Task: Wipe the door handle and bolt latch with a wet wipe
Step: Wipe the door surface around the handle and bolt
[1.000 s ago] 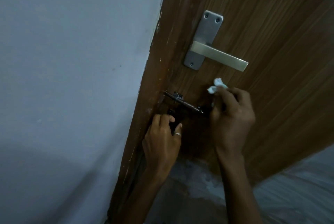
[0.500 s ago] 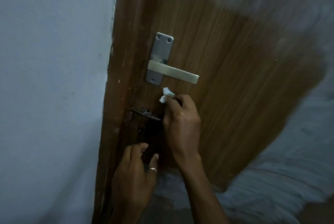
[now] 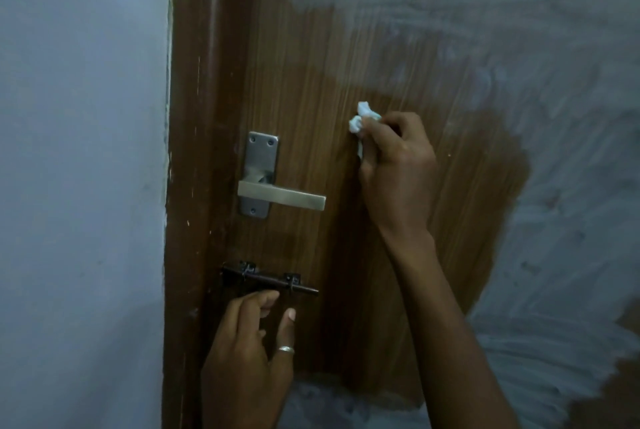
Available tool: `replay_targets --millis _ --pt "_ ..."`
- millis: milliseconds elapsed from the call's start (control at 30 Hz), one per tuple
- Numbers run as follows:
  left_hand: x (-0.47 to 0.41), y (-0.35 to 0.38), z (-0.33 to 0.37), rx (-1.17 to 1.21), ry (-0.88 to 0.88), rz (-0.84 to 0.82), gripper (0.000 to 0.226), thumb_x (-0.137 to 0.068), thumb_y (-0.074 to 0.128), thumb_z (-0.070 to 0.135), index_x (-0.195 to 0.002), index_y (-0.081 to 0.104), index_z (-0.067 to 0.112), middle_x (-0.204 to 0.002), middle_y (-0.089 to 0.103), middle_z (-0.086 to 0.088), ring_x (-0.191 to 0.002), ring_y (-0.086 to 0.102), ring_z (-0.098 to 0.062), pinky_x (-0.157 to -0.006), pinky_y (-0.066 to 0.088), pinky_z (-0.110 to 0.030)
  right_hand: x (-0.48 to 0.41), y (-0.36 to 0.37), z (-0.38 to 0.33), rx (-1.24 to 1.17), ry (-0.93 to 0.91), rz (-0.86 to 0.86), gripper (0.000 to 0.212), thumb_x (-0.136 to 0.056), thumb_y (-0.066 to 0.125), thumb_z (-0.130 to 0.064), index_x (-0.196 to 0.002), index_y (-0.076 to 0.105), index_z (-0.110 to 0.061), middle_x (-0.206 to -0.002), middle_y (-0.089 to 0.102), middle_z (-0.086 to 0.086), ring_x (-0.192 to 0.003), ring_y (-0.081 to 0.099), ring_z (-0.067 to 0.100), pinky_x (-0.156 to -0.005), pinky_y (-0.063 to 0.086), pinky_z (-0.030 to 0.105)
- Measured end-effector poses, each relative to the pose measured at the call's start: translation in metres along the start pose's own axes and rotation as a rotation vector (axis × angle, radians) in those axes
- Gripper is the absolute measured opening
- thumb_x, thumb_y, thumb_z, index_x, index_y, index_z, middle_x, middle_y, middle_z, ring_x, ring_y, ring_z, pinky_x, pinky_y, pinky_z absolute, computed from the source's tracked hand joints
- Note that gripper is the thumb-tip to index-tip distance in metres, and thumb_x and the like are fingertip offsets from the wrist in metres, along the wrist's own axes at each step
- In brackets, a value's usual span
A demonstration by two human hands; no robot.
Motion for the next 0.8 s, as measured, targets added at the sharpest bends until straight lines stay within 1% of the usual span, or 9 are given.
replay_targets --millis 67,133,233,300,367,500,567,700,800 --pt "-0.003 -0.004 0.005 -0.018 0.024 0.016 0.032 -0.080 0.074 0.028 -0.107 0.060 0.033 -0.108 0.057 0.018 -0.088 0.063 -0.006 -0.069 0.043 -0.012 -0.025 0.015 -0.020 0.000 -0.059 -0.056 0.011 -0.095 0.067 -0.012 -0.103 0.074 -0.007 -0.098 0.063 0.008 -0.081 0.060 0.016 -0.068 0.055 0.032" --pt "-0.005 -0.006 0.010 -0.011 0.031 0.024 0.037 -0.079 0.077 0.026 -0.107 0.056 0.037 -0.106 0.057 0.019 -0.087 0.063 -0.007 -0.067 0.043 -0.012 -0.040 0.030 -0.044 0.001 -0.109 -0.090 0.014 -0.095 0.066 -0.014 -0.106 0.073 -0.008 -0.100 0.064 0.008 -0.082 0.059 0.015 -0.070 0.055 0.030" --pt "-0.006 -0.010 0.016 0.012 0.026 0.051 0.039 -0.077 0.079 0.023 -0.106 0.057 0.038 -0.104 0.057 0.020 -0.087 0.063 -0.008 -0.065 0.044 -0.008 -0.046 0.049 -0.081 0.012 -0.165 -0.111 0.016 -0.095 0.064 -0.011 -0.109 0.071 -0.009 -0.097 0.063 0.009 -0.080 0.057 0.015 -0.066 0.042 0.022" --pt "-0.007 -0.011 0.020 0.015 0.042 0.073 0.038 -0.075 0.081 0.021 -0.105 0.061 0.034 -0.103 0.059 0.017 -0.088 0.064 -0.010 -0.065 0.044 -0.004 -0.047 0.058 -0.099 0.018 -0.205 -0.126 0.017 -0.095 0.061 -0.009 -0.109 0.071 -0.009 -0.097 0.062 0.009 -0.081 0.058 0.019 -0.062 0.036 0.023" --pt "-0.007 -0.009 0.026 0.011 0.075 0.082 0.036 -0.075 0.080 0.018 -0.105 0.063 0.028 -0.103 0.059 0.013 -0.088 0.064 -0.014 -0.066 0.042 -0.006 -0.048 0.062 -0.102 0.032 -0.233 -0.163 0.017 -0.095 0.060 -0.013 -0.107 0.072 -0.009 -0.101 0.061 0.009 -0.086 0.059 0.020 -0.061 0.042 0.027" --pt "-0.008 -0.005 0.034 0.024 0.106 0.099 0.031 -0.077 0.073 0.021 -0.107 0.067 0.018 -0.103 0.061 0.007 -0.084 0.065 -0.019 -0.073 0.045 -0.003 -0.041 0.022 -0.058 0.069 -0.203 -0.103 0.013 -0.092 0.066 -0.012 -0.104 0.072 -0.009 -0.102 0.063 0.009 -0.087 0.059 0.018 -0.065 0.047 0.025" --pt "-0.011 0.003 0.037 -0.024 0.118 0.081 0.033 -0.077 0.077 0.015 -0.108 0.067 0.014 -0.104 0.063 0.000 -0.086 0.065 -0.023 -0.067 0.045 -0.013 -0.032 -0.011 -0.012 0.093 -0.124 -0.055 0.017 -0.092 0.065 -0.007 -0.106 0.072 -0.010 -0.102 0.064 0.008 -0.087 0.060 0.018 -0.071 0.050 0.026" --pt "-0.012 0.016 0.050 0.006 0.139 0.096 0.033 -0.076 0.078 0.012 -0.107 0.067 0.013 -0.105 0.065 -0.002 -0.095 0.064 -0.023 -0.073 0.055 -0.037 -0.015 -0.088 0.083 0.131 0.066 0.096 0.025 -0.085 0.064 0.002 -0.100 0.076 -0.013 -0.094 0.066 0.005 -0.079 0.063 0.021 -0.066 0.048 0.028" --pt "-0.004 0.029 0.064 0.064 0.137 0.083 0.029 -0.078 0.077 0.016 -0.106 0.068 0.017 -0.103 0.064 0.003 -0.093 0.065 -0.020 -0.079 0.048 -0.029 -0.011 -0.118 0.118 0.157 0.114 0.136 0.019 -0.084 0.062 0.002 -0.089 0.075 -0.011 -0.090 0.066 0.006 -0.080 0.066 0.022 -0.068 0.049 0.029"
Point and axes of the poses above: each hand's wrist, its own x-axis away from the middle knuckle, its own y-axis out of the palm, z = x × y, the point moved 9 cm from there along -x, towards the middle knuckle
